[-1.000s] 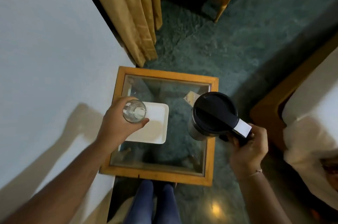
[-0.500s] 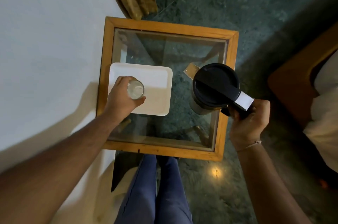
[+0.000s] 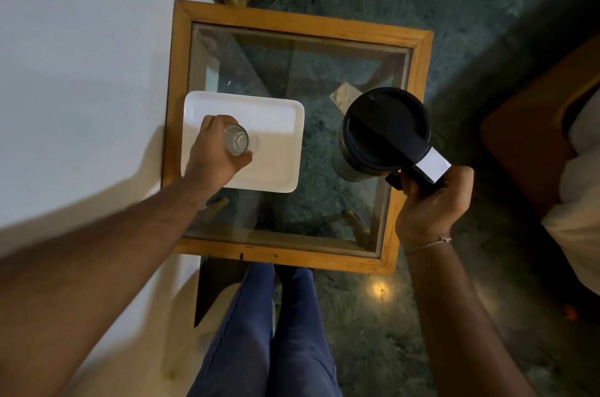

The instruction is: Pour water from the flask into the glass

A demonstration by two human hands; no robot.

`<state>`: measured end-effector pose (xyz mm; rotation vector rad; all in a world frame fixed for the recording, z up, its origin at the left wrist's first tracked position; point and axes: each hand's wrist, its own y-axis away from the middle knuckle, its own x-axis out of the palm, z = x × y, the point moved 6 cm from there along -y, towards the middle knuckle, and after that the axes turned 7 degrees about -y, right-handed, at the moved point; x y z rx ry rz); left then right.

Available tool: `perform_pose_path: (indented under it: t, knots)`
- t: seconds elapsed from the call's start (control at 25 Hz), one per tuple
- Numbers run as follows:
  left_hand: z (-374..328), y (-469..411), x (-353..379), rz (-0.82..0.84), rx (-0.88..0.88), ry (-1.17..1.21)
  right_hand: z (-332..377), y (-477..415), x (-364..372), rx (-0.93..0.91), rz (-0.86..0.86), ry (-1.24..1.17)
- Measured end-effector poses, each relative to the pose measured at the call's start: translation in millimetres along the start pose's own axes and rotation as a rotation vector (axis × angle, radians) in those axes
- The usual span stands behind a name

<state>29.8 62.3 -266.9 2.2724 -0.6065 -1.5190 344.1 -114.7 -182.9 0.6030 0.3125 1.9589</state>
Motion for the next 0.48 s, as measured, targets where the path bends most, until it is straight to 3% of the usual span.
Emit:
perform_pose_path:
  t: [0.24,0.48]
  knots:
    - [-0.7,2.5,5.6,-0.003,0.026,-0.05,-10.8,10.3,-16.2,0.055,-0.133,0.013]
    - [-9.0,11.7,-4.1,0.106,0.014,-0.103,-13.6,16.0,-44.1,0.037,-0.126,0.196]
